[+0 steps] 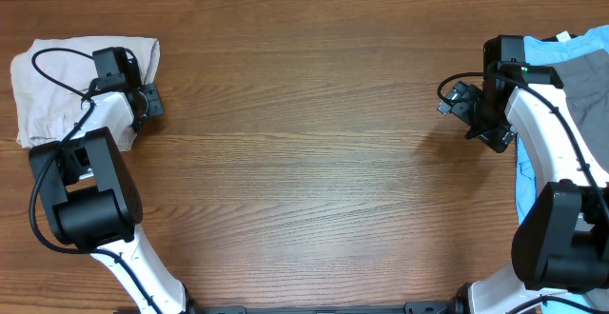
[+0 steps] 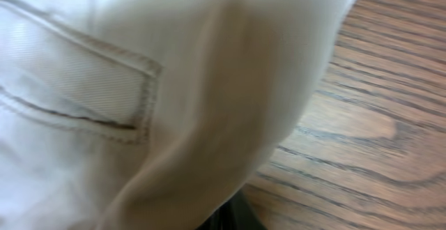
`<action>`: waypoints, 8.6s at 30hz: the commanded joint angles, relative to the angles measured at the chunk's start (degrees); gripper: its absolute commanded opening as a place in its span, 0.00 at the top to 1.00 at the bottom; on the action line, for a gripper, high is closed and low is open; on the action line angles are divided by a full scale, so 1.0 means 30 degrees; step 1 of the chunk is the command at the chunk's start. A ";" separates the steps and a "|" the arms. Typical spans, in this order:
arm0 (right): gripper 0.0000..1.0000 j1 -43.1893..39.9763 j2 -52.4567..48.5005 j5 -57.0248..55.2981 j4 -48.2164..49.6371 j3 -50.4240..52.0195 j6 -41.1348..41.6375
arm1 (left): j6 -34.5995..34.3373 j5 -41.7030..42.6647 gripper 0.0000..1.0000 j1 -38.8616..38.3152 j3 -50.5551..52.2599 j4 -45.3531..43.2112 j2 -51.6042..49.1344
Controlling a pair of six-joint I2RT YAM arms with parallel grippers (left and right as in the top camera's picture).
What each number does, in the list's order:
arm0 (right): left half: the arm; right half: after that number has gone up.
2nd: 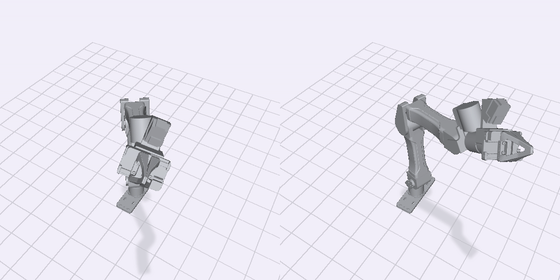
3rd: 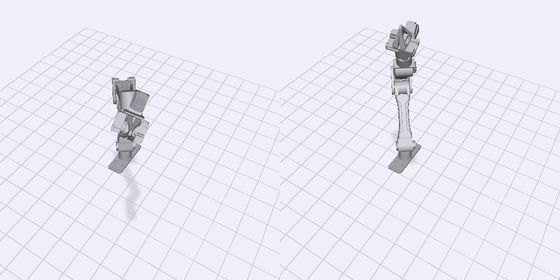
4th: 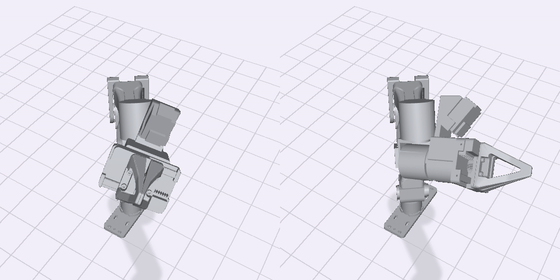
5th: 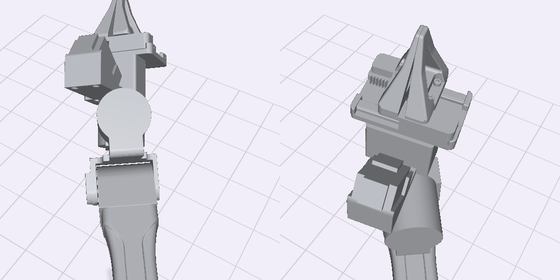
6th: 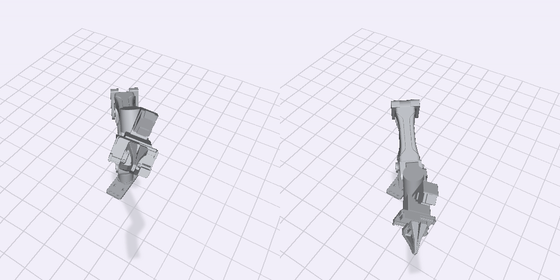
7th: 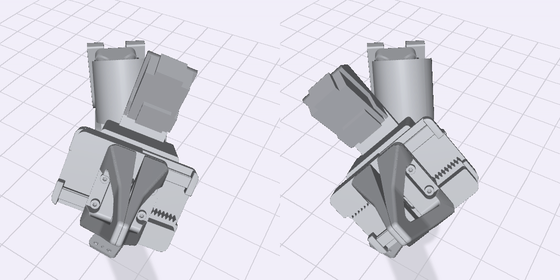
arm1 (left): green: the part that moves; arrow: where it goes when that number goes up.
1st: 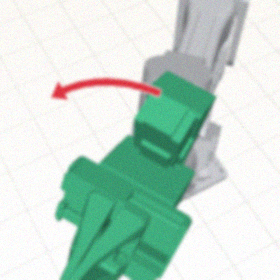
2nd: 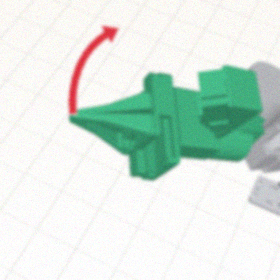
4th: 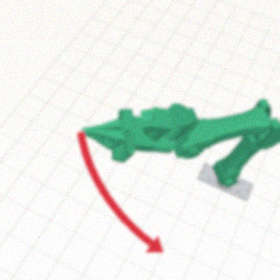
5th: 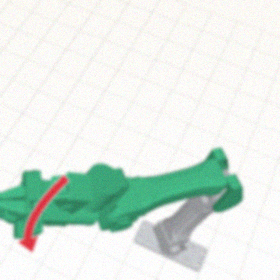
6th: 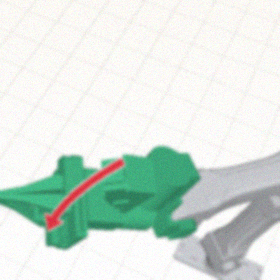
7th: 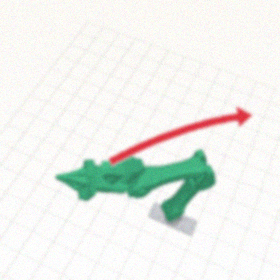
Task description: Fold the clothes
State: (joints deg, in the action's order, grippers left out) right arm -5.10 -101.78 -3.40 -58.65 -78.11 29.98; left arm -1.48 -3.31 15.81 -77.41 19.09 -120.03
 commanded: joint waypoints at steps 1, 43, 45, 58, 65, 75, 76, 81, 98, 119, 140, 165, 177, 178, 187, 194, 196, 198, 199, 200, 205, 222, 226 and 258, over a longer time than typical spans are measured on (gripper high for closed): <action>0.00 0.0036 0.0248 -0.0204 0.0029 -0.0204 0.0073 | 0.0488 0.3206 0.96 -0.0138 -0.0219 0.0168 0.0386; 0.00 0.0036 0.0248 -0.0204 0.0029 -0.0204 0.0080 | -0.2229 0.3963 0.00 -0.4459 -0.1122 0.1144 0.6885; 0.00 0.0036 0.0248 -0.0204 0.0029 -0.0204 0.0073 | -0.2229 0.3963 0.00 -0.4459 -0.1122 0.1137 0.6885; 0.00 0.0036 0.0248 -0.0197 0.0029 -0.0204 0.0080 | -0.2229 0.3963 0.00 -0.4459 -0.1122 0.1144 0.6885; 0.00 0.0036 0.0248 -0.0204 0.0029 -0.0204 0.0080 | -0.2229 0.3963 0.00 -0.4459 -0.1122 0.1144 0.6885; 0.00 0.0036 0.0248 -0.0204 0.0029 -0.0204 0.0080 | -0.2229 0.3963 0.00 -0.4459 -0.1122 0.1144 0.6885; 0.00 0.0036 0.0248 -0.0204 0.0029 -0.0204 0.0080 | -0.2229 0.3963 0.00 -0.4459 -0.1122 0.1144 0.6892; 0.00 0.0036 0.0248 -0.0204 0.0029 -0.0204 0.0080 | -0.2229 0.3963 0.00 -0.4459 -0.1122 0.1144 0.6885; 0.00 0.0517 0.0984 -0.0204 0.0029 -0.0204 0.0080 | -0.2229 0.3963 0.00 -0.4459 -0.1122 0.1144 0.6892; 0.00 0.3468 1.0994 -0.0204 0.0015 -0.0204 0.0080 | -0.2229 0.3963 0.00 -0.4459 -0.1122 0.1144 0.6885; 0.00 0.3468 2.1216 -0.0204 -0.0444 -0.0204 0.0080 | -0.2229 0.3963 0.00 -0.4459 -0.1122 0.1144 0.6892; 0.00 0.3468 2.7685 -0.0146 -0.3701 0.2790 0.0087 | -0.2229 0.3963 0.00 -0.4459 -0.1122 0.1144 0.6892; 0.00 0.3468 3.0447 0.1821 0.3687 1.1132 0.0255 | -0.2229 0.3963 0.00 -0.4459 -0.1122 0.1144 0.6892; 0.00 0.3468 3.0884 0.1880 0.4452 1.1963 0.0539 | -0.2229 0.3963 0.00 -0.4459 -0.1122 0.1144 0.6892; 0.00 0.3468 3.3849 0.1880 1.1307 1.8163 0.2106 | -0.2229 0.3963 0.00 -0.4459 -0.1122 0.1144 0.6892; 0.00 0.3468 3.3856 0.1610 1.6735 2.1252 0.2098 | -0.2229 0.3963 0.00 -0.4459 -0.1122 0.1144 0.6892; 0.00 0.3468 3.3856 0.1384 1.8090 2.2090 0.2098 | -0.2229 0.3963 0.00 -0.4459 -0.1122 0.1144 0.6892; 0.00 0.3468 3.3856 0.1144 1.9220 2.2811 0.2098 | -0.2229 0.3963 0.00 -0.4459 -0.1122 0.1144 0.6892; 0.00 0.3468 3.3856 0.1100 1.9700 2.3117 0.2098 | -0.2229 0.3963 0.00 -0.4459 -0.1122 0.1144 0.6885; 0.00 0.3468 3.3856 0.0954 2.0145 2.3445 0.2091 | -0.2229 0.3963 0.00 -0.4459 -0.1122 0.1144 0.6892; 0.00 0.3468 3.3856 0.0510 2.1150 2.4611 0.2091 | -0.2229 0.3963 0.00 -0.4459 -0.1122 0.1144 0.6892; 0.00 0.3468 3.3871 -0.1508 2.0298 2.5886 0.2018 | -0.2229 0.3963 0.00 -0.4459 -0.1122 0.1144 0.6892; 0.00 0.3468 3.3871 -0.1501 1.8884 2.5886 0.2025 | -0.2229 0.3963 0.00 -0.4459 -0.1122 0.1144 0.6885; 0.00 0.3468 3.3871 0.1545 1.7945 2.5886 -1.4979 | -0.2229 0.3963 0.00 -0.4459 -0.1122 0.1144 0.6885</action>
State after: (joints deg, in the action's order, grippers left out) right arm 4.97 -0.80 0.73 -5.13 -1.06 -12.29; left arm -7.55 8.38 2.37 -80.88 22.72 -99.00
